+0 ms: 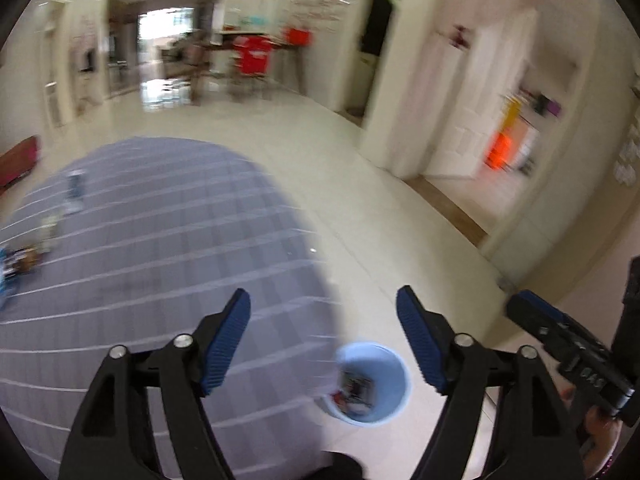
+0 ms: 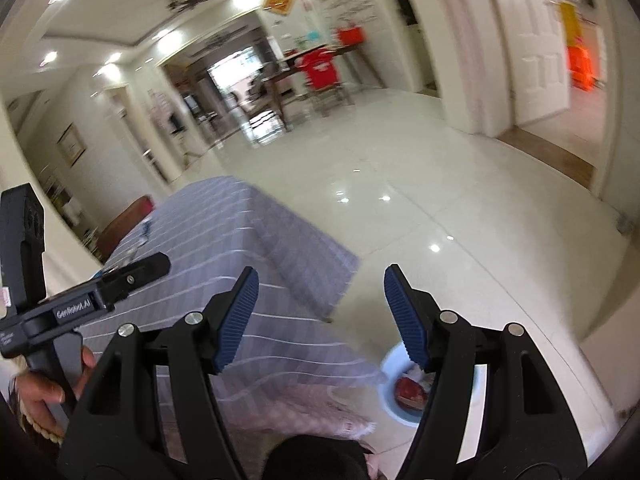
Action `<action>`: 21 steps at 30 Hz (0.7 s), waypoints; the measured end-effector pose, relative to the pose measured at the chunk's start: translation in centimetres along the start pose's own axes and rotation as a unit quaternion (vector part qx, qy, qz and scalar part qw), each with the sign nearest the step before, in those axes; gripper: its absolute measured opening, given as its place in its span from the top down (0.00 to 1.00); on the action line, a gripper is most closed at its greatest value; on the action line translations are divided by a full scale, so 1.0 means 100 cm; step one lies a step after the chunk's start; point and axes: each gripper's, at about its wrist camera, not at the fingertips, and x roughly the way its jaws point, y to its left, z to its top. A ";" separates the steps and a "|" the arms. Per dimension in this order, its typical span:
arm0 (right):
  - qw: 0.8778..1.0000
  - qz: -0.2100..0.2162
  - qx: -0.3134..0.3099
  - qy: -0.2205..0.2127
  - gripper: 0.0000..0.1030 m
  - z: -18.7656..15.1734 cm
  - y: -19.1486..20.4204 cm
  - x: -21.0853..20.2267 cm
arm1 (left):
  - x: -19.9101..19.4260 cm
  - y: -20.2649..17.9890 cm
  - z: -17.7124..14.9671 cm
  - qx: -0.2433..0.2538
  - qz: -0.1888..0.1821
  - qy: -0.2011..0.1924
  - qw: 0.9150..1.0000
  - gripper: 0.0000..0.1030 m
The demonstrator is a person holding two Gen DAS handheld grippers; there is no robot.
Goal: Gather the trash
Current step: 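Move both open tools back over the table trash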
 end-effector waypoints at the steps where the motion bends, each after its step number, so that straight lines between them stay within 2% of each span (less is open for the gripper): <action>1: 1.000 0.014 -0.013 0.006 0.37 0.003 0.019 0.009 | -0.007 0.020 0.002 -0.012 0.014 -0.005 1.000 0.26; 5: 0.997 0.057 -0.053 0.026 0.37 0.008 0.083 0.041 | -0.035 0.108 0.007 -0.073 0.065 -0.022 0.995 0.26; 8: 0.992 0.081 -0.085 0.047 0.36 0.007 0.133 0.071 | -0.056 0.177 0.008 -0.119 0.109 -0.029 0.986 0.26; 11: 0.987 0.104 -0.106 0.068 0.36 0.006 0.176 0.102 | -0.066 0.230 0.010 -0.165 0.136 -0.032 0.976 0.25; 14: 0.981 0.121 -0.123 0.088 0.36 0.002 0.215 0.133 | -0.067 0.285 0.007 -0.224 0.139 -0.032 0.964 0.25; 16: 0.977 0.130 -0.136 0.100 0.36 0.001 0.242 0.155 | -0.064 0.311 0.000 -0.240 0.143 -0.025 0.960 0.25; 21: 0.972 0.134 -0.153 0.115 0.36 0.002 0.286 0.194 | -0.043 0.337 0.001 -0.236 0.141 -0.008 0.961 0.25</action>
